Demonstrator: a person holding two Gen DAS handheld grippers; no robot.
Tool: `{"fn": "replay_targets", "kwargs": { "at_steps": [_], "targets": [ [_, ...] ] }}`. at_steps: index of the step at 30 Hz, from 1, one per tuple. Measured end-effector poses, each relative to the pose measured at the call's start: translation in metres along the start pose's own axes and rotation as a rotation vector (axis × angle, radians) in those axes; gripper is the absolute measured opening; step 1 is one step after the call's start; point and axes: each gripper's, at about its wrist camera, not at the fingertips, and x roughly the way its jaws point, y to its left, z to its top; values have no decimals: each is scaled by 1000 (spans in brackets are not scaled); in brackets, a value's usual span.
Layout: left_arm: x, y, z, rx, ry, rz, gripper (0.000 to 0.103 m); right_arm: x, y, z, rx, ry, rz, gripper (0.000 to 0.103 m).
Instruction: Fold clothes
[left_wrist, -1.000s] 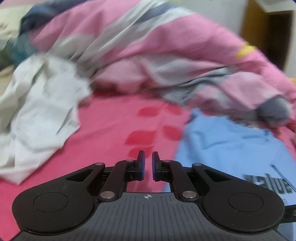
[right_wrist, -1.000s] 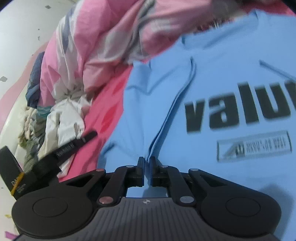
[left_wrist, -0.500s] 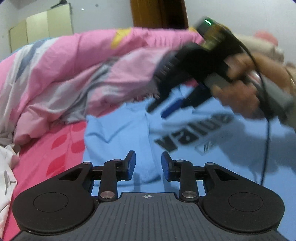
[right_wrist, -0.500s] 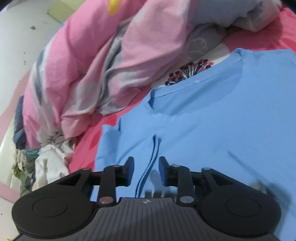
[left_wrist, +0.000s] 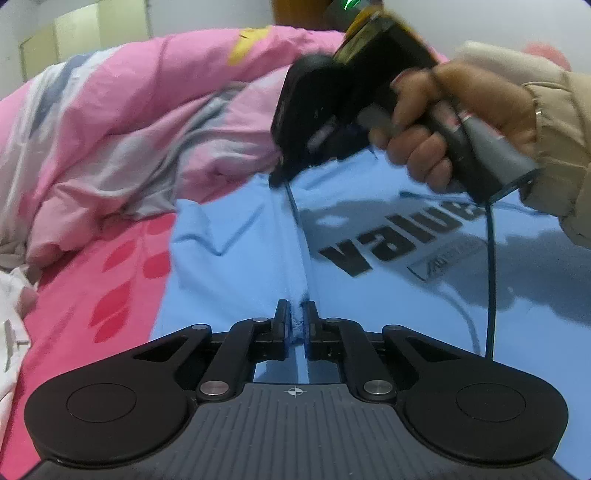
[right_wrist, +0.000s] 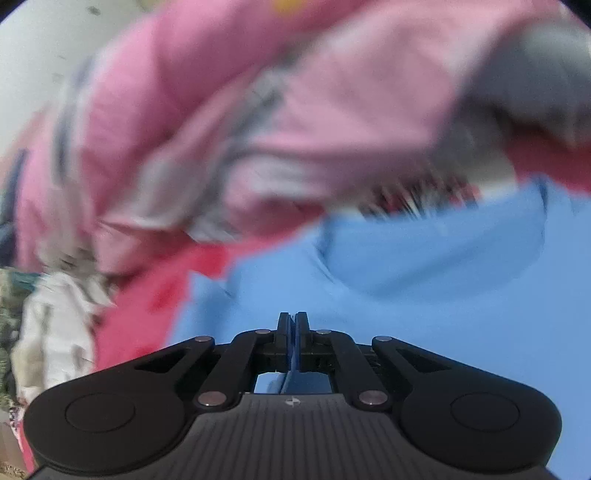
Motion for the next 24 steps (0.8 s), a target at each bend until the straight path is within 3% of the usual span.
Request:
{"fn": "replay_targets", "kwargs": {
  "at_steps": [4,9,24],
  "targets": [
    [-8,5,4,-18,-35,-16,5,-25,12,2,-53,-79,22,1],
    [-7,-3,3,12,-20,-25,5,-16,-15,-12,-26,-32,-65,1],
    [-3,-1,1,6,20,-52,7,-10,-42,-35,3,17,-121,2]
  ]
}}
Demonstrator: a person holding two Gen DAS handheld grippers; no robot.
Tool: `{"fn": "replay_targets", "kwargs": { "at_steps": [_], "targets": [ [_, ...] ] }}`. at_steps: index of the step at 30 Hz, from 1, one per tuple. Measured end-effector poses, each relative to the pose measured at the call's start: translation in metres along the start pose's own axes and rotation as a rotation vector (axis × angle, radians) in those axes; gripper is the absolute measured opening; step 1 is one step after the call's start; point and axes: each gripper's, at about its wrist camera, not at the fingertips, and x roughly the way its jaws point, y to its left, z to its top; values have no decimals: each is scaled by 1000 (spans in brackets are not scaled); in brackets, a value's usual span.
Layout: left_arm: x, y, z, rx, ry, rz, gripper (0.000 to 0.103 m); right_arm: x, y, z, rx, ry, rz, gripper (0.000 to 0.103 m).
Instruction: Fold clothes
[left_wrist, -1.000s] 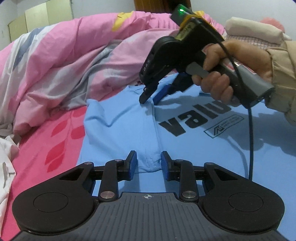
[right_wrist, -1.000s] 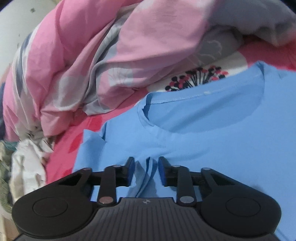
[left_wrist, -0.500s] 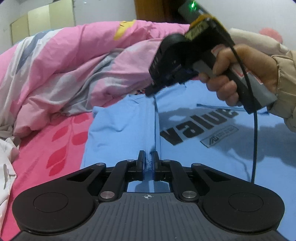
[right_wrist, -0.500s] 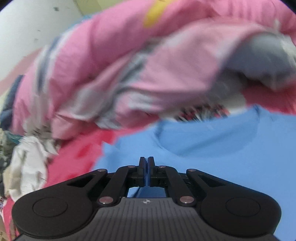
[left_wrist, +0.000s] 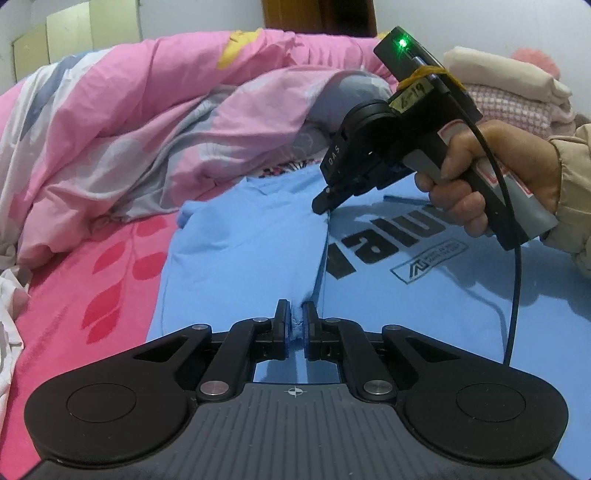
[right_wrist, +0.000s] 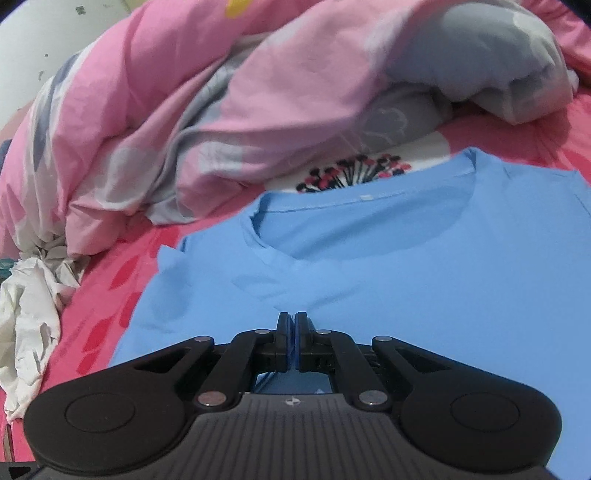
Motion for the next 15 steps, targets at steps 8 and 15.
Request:
{"fn": "replay_targets", "kwargs": {
  "at_steps": [8,15],
  "targets": [
    [-37,26,1,-70,-124,-58,19,-32,8,6,-38,-89,-66,20],
    [-29,61,-11,-130,-40,120,30,-37,37,-13,-90,-65,36,20]
  ]
}}
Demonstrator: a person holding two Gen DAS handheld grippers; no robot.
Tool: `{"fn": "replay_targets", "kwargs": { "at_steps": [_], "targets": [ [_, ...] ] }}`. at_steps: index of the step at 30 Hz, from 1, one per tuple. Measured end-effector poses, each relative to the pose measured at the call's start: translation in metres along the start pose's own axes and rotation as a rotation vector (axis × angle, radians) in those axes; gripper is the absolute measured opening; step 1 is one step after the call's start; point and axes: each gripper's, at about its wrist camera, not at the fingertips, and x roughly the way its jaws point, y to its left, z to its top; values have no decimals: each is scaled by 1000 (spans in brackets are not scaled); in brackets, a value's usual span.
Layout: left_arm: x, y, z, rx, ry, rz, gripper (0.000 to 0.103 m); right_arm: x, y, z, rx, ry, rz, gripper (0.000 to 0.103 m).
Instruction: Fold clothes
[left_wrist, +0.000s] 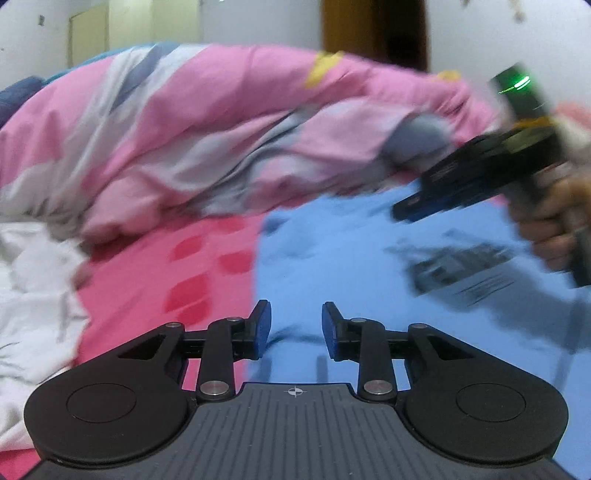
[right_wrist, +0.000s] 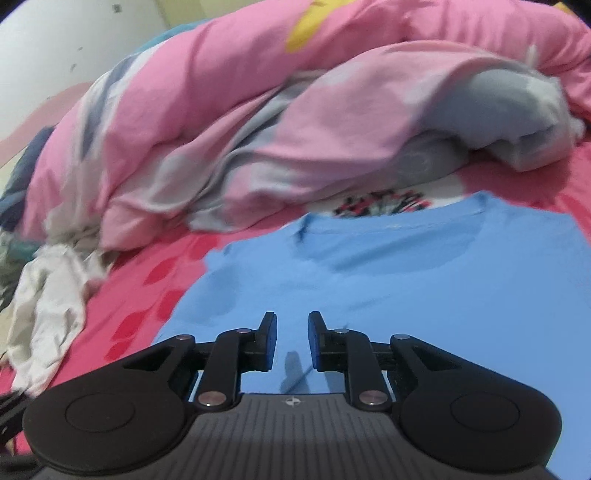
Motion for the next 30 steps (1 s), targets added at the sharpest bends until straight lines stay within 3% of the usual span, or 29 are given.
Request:
{"fn": "replay_targets", "kwargs": {
  "at_steps": [2,6,12,23,27,30],
  "targets": [
    [8,-3,-3,46,31,66,29,4,7,-4,4,16,18,20],
    [21,-15,-8,134,82,117,30,10,15,-8,13,35,39,20],
    [27,-14,-12,146,92,265,28,12,23,-12,1,44,56,20],
    [28,3,-10,65,153,266,28,16,47,-23,-77,91,103,20],
    [28,13,-10,8,166,237,30,22,59,-44,-193,148,76,19],
    [27,16,-10,-12,170,225,31,11,69,-56,-300,127,42,20]
  ]
}}
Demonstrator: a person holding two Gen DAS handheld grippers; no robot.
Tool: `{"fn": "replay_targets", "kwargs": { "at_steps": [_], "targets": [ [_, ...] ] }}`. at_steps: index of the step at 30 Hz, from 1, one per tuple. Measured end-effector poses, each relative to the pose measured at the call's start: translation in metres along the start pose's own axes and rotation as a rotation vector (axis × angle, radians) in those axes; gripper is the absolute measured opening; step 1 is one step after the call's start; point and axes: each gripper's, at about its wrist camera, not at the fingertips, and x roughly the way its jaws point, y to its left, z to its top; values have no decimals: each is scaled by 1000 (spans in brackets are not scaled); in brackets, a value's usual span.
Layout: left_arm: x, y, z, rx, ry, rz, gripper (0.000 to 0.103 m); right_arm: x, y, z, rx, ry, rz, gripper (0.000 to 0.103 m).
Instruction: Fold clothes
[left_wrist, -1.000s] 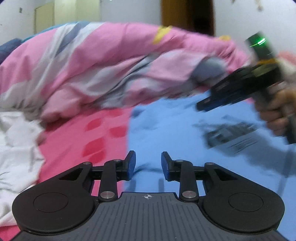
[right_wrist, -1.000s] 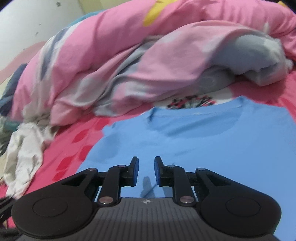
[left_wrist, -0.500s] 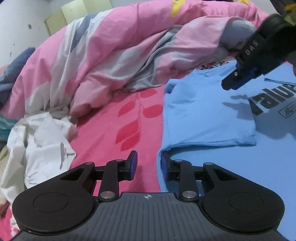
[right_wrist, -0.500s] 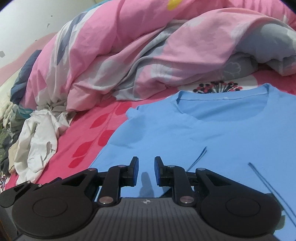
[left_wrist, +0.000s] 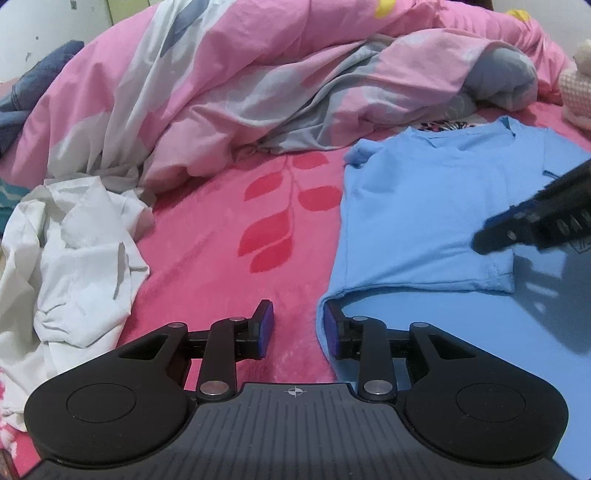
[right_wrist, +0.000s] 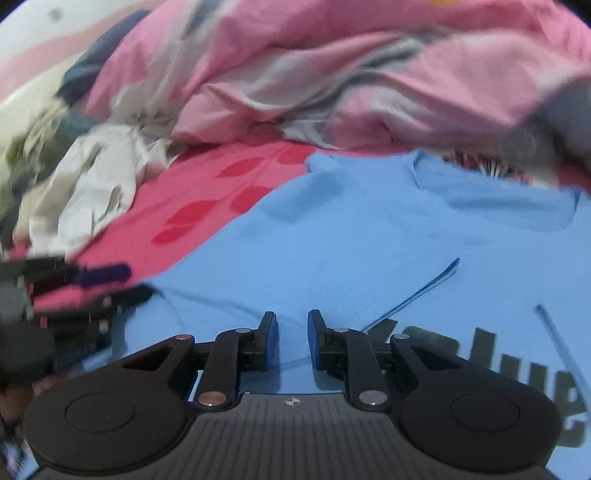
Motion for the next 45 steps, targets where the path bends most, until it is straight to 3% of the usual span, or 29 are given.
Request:
{"fn": "replay_targets", "kwargs": {
  "at_steps": [5,11,16,20,22,25,28,34,37,41,43,45],
  "targets": [
    [-6,3,4,-10,24,-25,31,-17,21,-2,-95,-25,-23,20],
    [-34,7,7,46,-32,-11,31,-23,43,-1,-183,-96,13,20],
    [-48,17,17,-61,-110,-104,32,-10,38,-19,-146,-49,19,18],
    [-28,-2,25,-93,-103,-67,33,-23,40,-24,-160,-34,46,18],
    [-11,-9,24,-82,-55,-42,33,-29,41,-19,-185,-22,60,18],
    [7,-15,20,-70,4,-10,33,-33,33,4,-205,-56,37,19],
    [8,-9,18,-117,10,-28,33,-25,18,44,-183,-103,4,19],
    [11,-8,17,-116,28,-39,33,44,16,123,-243,-85,-73,19],
    [13,-8,15,-111,29,-45,33,85,16,142,-219,-17,-87,20],
    [14,-7,15,-113,30,-50,33,127,-4,149,-86,109,-65,18],
    [14,-8,15,-108,30,-47,34,127,-17,145,-8,101,-33,6],
    [14,-8,16,-104,31,-44,33,121,-31,141,77,65,3,5]
  ]
}}
